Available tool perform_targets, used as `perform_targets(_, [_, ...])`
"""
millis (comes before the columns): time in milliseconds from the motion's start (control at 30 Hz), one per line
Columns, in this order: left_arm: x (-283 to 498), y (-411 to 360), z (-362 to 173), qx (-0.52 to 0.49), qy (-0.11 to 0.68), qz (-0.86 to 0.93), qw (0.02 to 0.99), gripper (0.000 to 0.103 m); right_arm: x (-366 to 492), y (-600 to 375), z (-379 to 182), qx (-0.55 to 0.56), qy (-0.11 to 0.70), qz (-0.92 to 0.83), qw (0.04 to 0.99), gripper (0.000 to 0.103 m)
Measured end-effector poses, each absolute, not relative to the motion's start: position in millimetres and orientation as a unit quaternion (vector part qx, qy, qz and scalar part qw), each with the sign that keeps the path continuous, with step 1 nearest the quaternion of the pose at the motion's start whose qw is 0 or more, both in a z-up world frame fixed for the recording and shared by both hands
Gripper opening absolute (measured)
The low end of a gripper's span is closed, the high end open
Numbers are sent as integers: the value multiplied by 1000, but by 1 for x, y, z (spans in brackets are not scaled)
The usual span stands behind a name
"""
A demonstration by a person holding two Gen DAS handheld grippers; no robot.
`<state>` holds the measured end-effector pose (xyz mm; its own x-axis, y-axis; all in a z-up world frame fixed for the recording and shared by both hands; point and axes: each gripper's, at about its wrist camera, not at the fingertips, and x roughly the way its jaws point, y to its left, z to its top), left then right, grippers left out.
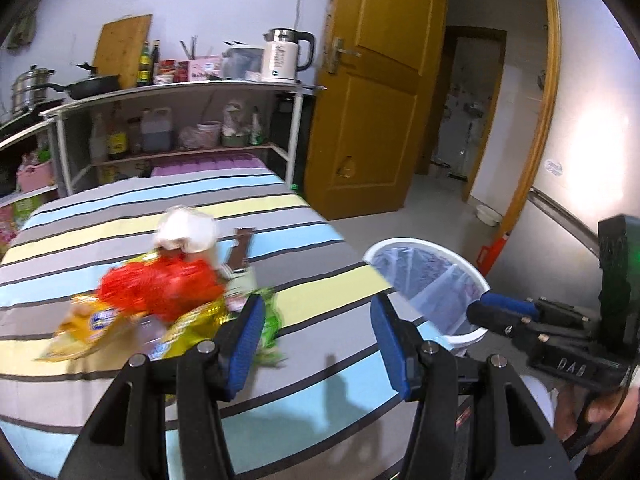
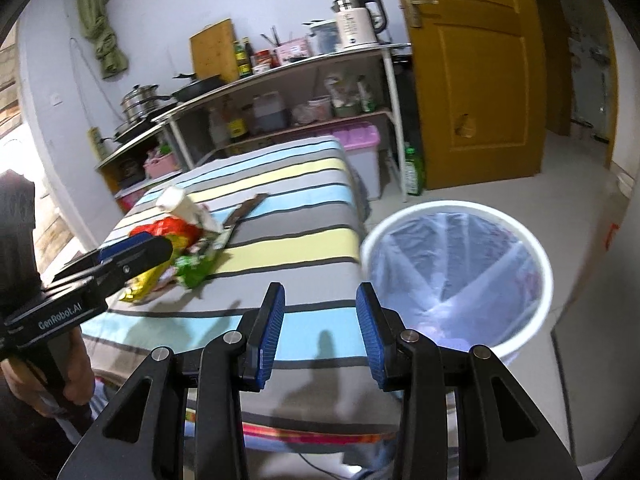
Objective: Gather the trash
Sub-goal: 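Move both tools back over the trash pile on the table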
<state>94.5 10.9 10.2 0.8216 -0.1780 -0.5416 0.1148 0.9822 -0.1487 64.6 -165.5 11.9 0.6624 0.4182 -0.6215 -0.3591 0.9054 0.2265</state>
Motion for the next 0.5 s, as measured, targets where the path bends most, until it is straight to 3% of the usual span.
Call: perform_targets(500, [75,70,-20,-50,309,-12,950,57,62,-115,11,10,356,258,898,38])
